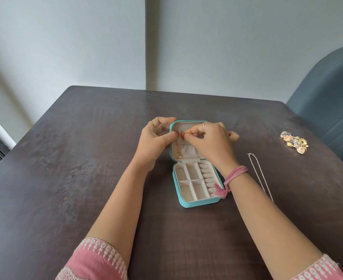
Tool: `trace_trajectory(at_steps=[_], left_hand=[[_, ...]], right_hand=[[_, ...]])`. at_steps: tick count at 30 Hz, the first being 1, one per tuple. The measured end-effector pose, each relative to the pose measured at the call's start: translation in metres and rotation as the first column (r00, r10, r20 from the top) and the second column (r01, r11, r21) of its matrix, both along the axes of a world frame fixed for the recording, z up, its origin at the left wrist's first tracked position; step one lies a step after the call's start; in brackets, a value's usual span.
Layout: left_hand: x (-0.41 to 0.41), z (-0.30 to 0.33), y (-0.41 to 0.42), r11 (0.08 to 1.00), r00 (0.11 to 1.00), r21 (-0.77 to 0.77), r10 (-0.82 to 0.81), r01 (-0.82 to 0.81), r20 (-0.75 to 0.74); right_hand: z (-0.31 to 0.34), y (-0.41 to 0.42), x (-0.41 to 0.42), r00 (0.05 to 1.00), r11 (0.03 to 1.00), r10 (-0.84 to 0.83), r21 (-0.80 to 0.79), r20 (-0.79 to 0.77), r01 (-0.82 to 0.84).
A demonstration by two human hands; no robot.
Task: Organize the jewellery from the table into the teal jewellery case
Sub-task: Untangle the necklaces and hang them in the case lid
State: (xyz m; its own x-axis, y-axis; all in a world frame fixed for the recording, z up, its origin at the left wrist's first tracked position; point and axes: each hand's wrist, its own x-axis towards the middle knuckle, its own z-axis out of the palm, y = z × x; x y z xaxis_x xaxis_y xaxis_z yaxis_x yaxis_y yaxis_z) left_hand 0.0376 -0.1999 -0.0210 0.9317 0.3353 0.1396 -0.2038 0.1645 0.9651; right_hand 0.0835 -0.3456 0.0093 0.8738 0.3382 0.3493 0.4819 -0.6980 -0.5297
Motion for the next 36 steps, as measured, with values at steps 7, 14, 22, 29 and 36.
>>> trace_trajectory(at_steps=[7, 14, 22, 29, 36], left_hand=[[-0.004, 0.003, 0.003, 0.984, 0.994, -0.136, -0.113, 0.112, -0.001], [0.001, -0.001, 0.000, 0.975, 0.994, -0.219, -0.057, 0.035, -0.095], [0.000, -0.005, -0.006, 0.970, 0.988, -0.243, -0.042, 0.004, -0.150], [-0.014, -0.008, -0.003, 0.864, 0.905, -0.270, 0.412, -0.426, -0.110], [-0.065, 0.007, -0.041, 0.793, 0.789, -0.236, 0.599, -0.561, 0.137]], right_hand=[[0.004, -0.021, -0.009, 0.999, 0.972, 0.022, 0.236, -0.031, -0.014], [-0.001, -0.042, -0.021, 0.996, 0.938, 0.011, 0.346, -0.090, 0.021], [-0.028, -0.053, -0.046, 0.998, 0.957, -0.031, 0.285, -0.061, 0.047], [-0.037, -0.061, -0.059, 0.995, 0.939, -0.030, 0.337, -0.097, 0.061], [-0.025, -0.081, -0.056, 0.993, 0.923, -0.044, 0.376, -0.110, 0.083]])
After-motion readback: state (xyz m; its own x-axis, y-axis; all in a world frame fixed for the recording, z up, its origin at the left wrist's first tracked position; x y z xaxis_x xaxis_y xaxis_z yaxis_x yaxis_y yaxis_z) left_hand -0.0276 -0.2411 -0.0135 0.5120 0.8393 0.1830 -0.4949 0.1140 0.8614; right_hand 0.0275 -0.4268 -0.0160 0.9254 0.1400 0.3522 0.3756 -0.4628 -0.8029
